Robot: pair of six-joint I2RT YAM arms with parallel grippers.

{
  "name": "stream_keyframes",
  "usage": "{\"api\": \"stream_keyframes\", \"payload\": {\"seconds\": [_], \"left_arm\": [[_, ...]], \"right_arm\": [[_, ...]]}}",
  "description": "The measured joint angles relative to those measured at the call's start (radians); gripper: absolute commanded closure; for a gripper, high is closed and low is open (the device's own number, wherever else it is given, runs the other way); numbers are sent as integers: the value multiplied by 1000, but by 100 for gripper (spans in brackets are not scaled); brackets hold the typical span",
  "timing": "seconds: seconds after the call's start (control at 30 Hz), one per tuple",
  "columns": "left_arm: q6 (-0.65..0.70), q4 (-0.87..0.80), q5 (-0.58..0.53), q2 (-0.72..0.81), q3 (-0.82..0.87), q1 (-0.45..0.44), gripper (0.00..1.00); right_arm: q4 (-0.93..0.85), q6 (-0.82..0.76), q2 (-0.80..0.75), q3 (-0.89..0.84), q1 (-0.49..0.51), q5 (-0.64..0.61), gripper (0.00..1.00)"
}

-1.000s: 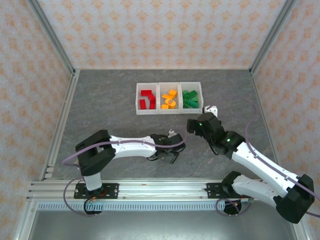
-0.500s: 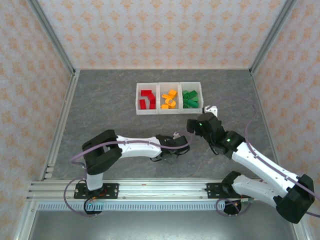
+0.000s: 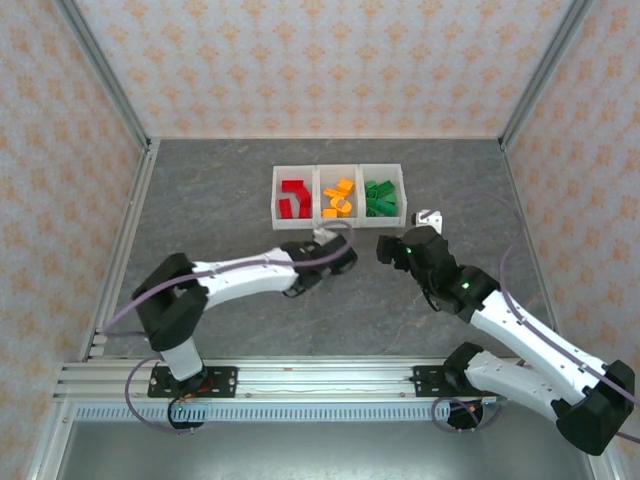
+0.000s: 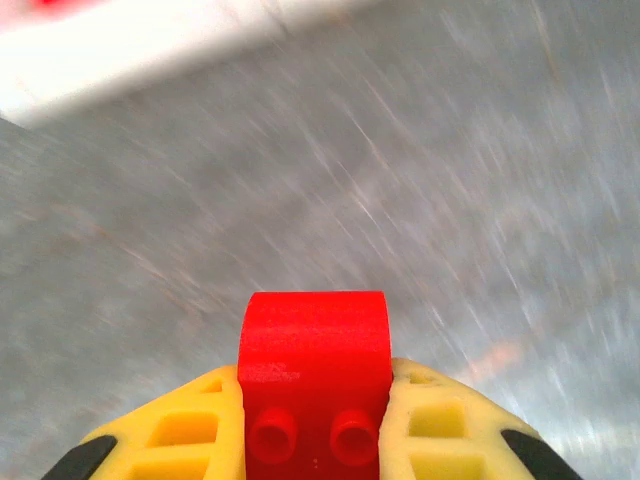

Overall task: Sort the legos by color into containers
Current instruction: Place the lego in the container, then reset both arms

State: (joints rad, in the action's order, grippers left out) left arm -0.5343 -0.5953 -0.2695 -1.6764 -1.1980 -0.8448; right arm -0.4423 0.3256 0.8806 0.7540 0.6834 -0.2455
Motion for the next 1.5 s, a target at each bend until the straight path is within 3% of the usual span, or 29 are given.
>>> {"api": "stream_keyframes", "payload": {"seconds": [0.2,0.33,0.47,0.53,0.63,0.8,0.9,1.2,1.5], "left_arm": [[-3,20,-55,-10,-180,226,78],[9,24,-57,-147,-375,326,78],[19,23,-51,-317,-518,368,74],[19,19,-45,-386,-555,374,63],[25,6,-32,-462,-581,376,39],[28,10,-22,-446,-570,375,11],[33,81,-18,-312,-446,375,3],[113,544,-40,374,132,376,1],[224,995,-203,706,779,390,1]], "right_arm": [[1,0,-5,0,0,-14,6],[-5,0,-43,-17,0,-23,6],[-8,0,-95,-42,0,-24,5],[-8,0,-116,-50,0,-24,5],[-8,-1,-138,-55,0,-24,0],[-9,0,-154,-60,0,-29,0],[-8,-1,-154,-61,0,-53,0],[159,-13,-156,-163,0,-142,0],[599,-212,-158,-399,-41,-307,0]]}}
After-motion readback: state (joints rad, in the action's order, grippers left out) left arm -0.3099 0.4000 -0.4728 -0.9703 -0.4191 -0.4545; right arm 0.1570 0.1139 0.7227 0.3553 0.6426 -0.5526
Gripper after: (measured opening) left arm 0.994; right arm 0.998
